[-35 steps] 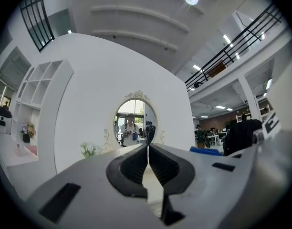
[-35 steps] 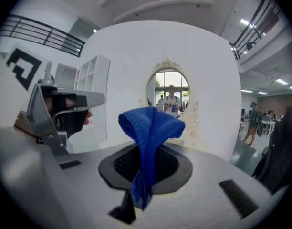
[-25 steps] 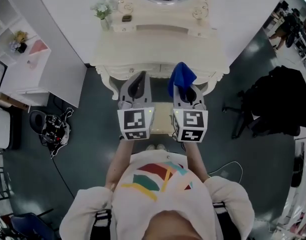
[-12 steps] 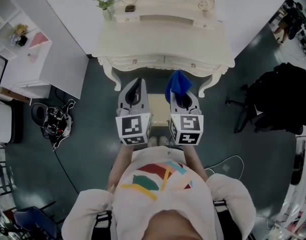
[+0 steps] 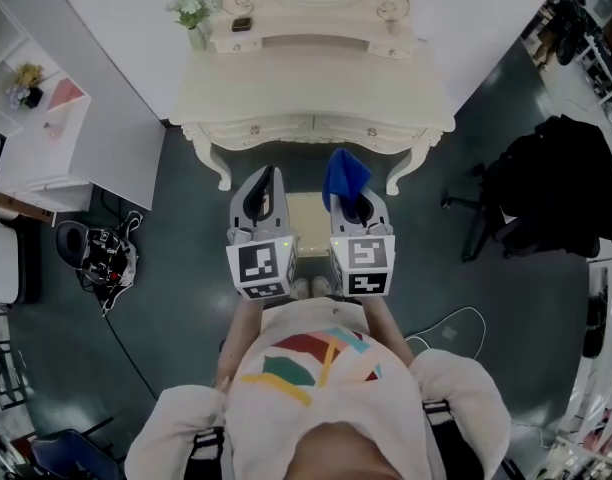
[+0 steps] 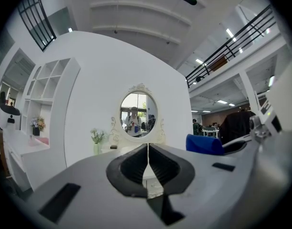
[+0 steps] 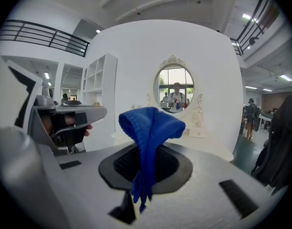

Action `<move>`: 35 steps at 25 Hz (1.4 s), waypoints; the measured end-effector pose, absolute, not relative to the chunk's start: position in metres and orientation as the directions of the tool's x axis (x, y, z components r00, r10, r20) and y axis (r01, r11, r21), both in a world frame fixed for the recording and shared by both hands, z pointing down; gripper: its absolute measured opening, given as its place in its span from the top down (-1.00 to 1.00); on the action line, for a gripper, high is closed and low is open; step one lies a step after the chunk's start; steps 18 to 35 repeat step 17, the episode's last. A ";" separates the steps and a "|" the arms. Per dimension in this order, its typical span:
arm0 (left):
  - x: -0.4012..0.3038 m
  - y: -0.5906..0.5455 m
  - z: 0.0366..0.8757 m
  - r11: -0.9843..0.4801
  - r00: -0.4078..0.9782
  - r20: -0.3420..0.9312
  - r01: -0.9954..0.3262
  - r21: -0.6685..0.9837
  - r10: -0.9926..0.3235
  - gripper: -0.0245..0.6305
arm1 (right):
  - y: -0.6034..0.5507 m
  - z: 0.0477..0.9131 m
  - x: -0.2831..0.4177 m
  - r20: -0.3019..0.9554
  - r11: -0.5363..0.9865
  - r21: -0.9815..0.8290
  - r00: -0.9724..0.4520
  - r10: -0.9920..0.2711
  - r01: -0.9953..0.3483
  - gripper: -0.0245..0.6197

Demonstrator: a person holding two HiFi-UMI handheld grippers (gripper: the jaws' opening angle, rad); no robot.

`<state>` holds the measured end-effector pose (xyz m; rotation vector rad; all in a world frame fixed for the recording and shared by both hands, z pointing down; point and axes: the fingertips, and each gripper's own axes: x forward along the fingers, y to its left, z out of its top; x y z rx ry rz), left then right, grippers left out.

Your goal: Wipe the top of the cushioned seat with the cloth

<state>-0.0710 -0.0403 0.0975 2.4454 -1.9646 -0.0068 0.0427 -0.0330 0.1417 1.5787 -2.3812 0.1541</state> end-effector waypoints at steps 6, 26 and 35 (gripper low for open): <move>-0.067 -0.041 0.091 -0.208 0.208 -0.019 -0.978 -0.010 -0.978 0.90 | -0.034 0.135 0.045 0.277 0.403 0.063 -0.372 -0.886 -0.913 0.81; -0.076 -0.044 0.090 -0.189 0.189 -0.013 -0.982 0.012 -0.982 0.90 | -0.039 0.136 0.040 0.285 0.414 0.077 -0.378 -0.881 -0.907 0.81; -0.076 -0.044 0.090 -0.189 0.189 -0.013 -0.982 0.012 -0.982 0.90 | -0.039 0.136 0.040 0.285 0.414 0.077 -0.378 -0.881 -0.907 0.81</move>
